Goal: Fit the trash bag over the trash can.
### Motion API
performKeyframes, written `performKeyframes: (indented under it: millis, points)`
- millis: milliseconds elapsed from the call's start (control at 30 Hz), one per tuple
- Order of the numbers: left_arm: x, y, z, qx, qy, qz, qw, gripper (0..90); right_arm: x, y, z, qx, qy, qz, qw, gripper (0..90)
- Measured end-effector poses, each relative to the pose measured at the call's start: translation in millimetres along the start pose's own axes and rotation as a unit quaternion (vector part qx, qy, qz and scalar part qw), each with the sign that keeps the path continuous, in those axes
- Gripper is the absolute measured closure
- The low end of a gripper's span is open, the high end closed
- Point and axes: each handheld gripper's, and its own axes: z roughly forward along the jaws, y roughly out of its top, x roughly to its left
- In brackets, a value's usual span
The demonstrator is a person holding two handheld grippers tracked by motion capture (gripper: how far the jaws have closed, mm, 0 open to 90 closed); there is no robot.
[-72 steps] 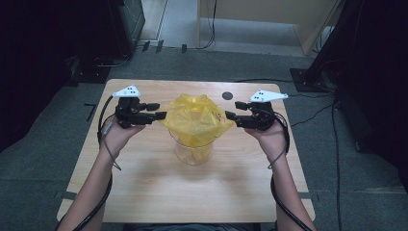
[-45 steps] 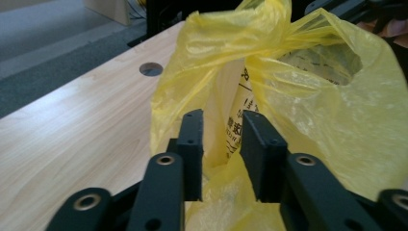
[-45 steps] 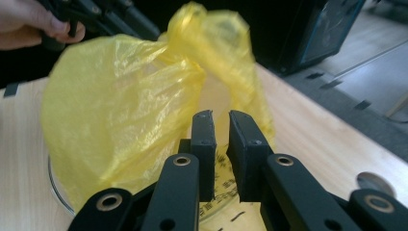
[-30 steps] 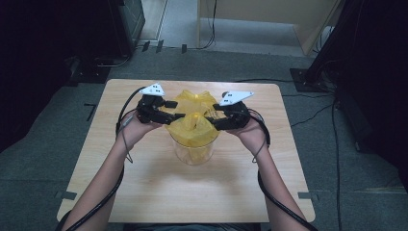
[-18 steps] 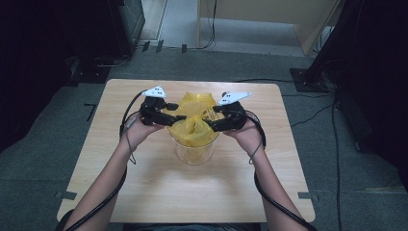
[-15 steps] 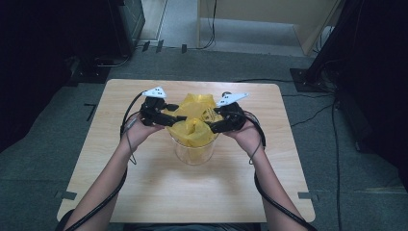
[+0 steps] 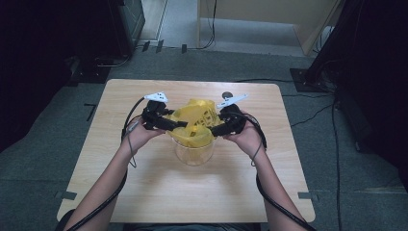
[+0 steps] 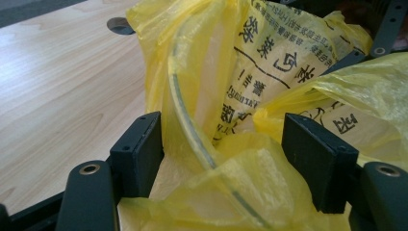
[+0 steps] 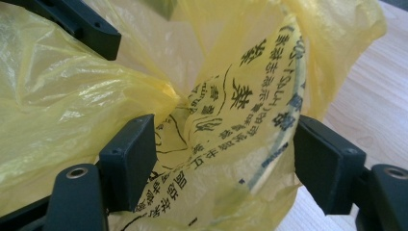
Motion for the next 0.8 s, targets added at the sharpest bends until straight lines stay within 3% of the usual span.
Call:
performKeyframes:
  millis: [200,333,400,467,567,667,800]
  points:
    - [1.3,-5.1,0.6,-0.007,-0.013,-0.012,0.9998,30.9,-2.1,-3.2,0.7,0.009,0.023,0.034,0.9991,27.3]
    - [2.1,-6.3,0.2,-0.007,-0.018,-0.026,0.9995,30.8,-4.4,-5.6,1.8,0.019,0.042,0.076,0.9961,26.4]
    - [1.4,-6.2,-0.6,-0.003,-0.017,-0.023,0.9996,30.8,-5.1,-6.5,2.0,0.021,0.046,0.085,0.9951,26.0]
    - [0.0,-5.2,-3.0,0.001,-0.007,-0.017,0.9998,30.8,-5.2,-6.8,1.0,0.023,0.046,0.088,0.9948,25.5]
    - [-0.4,-4.8,-5.7,0.006,-0.005,-0.015,0.9999,31.3,-6.0,-6.4,-1.2,0.017,0.038,0.071,0.9966,24.0]
    - [-2.6,-2.9,-9.7,0.005,0.001,-0.01,0.9999,31.5,-7.2,-6.5,-7.6,-0.001,0.028,0.045,0.9986,28.6]
    - [-3.8,-0.4,-17.1,-0.008,-0.002,-0.007,0.9999,31.3,-9.6,-5.1,-20.3,-0.034,0.025,0.041,0.9983,28.9]
